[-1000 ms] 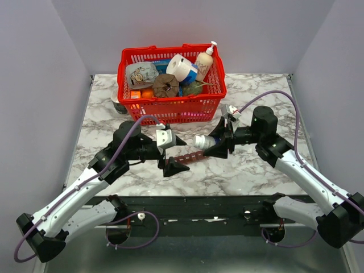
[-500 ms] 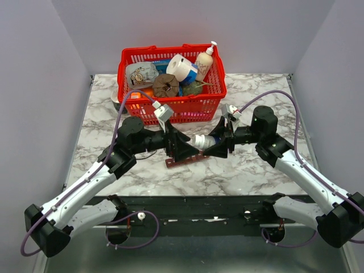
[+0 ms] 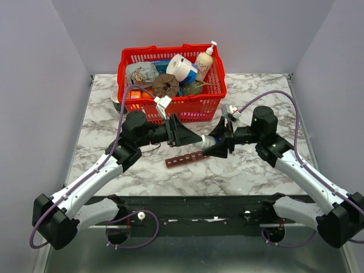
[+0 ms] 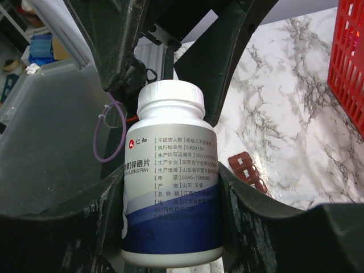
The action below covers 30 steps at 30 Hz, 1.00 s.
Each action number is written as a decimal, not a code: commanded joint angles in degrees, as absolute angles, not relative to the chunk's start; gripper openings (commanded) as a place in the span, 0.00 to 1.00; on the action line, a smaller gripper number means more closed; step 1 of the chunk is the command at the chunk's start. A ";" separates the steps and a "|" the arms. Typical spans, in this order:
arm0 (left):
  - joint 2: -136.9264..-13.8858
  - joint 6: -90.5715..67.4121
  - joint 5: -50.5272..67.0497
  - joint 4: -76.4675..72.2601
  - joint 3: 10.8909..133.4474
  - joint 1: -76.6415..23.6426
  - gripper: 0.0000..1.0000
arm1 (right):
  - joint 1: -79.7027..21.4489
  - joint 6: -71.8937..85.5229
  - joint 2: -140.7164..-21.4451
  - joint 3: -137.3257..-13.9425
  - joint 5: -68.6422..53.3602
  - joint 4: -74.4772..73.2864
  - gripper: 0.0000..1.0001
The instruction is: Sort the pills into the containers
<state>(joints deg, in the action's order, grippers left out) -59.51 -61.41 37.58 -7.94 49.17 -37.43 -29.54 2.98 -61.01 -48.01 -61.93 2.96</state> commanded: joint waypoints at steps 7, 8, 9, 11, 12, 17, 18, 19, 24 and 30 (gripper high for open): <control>-60.56 -60.47 44.56 -7.12 51.85 -36.91 0.50 | -29.44 2.99 -60.73 -47.72 -60.82 5.10 0.01; -60.73 -58.90 44.82 -6.95 52.20 -37.00 0.47 | -29.36 3.08 -60.82 -47.72 -61.08 5.10 0.01; -60.99 -57.93 45.00 -6.16 52.99 -36.91 0.43 | -29.44 3.25 -60.82 -47.55 -61.34 5.10 0.01; -61.43 -52.69 44.48 -1.71 54.48 -36.91 0.41 | -29.44 3.51 -60.91 -47.29 -61.87 5.36 0.00; -62.04 -50.91 44.47 -0.45 56.49 -36.91 0.40 | -29.44 4.04 -61.00 -47.29 -61.96 5.54 0.01; -65.65 -35.98 41.58 18.40 66.69 -38.05 0.40 | -29.79 4.66 -61.17 -46.76 -61.88 5.19 0.01; -67.13 -33.16 40.70 20.37 69.84 -38.32 0.40 | -29.79 4.83 -61.17 -46.76 -61.61 5.19 0.00; -67.76 -32.44 40.43 21.96 71.00 -38.67 0.40 | -29.79 5.01 -61.35 -46.84 -61.26 5.19 0.00; -68.21 -28.93 41.75 23.38 71.98 -39.29 0.36 | -29.79 10.44 -61.70 -46.58 -61.87 8.43 0.01; -65.92 -15.14 45.35 26.53 71.80 -39.29 0.39 | -29.79 19.22 -62.14 -46.06 -64.59 14.14 0.00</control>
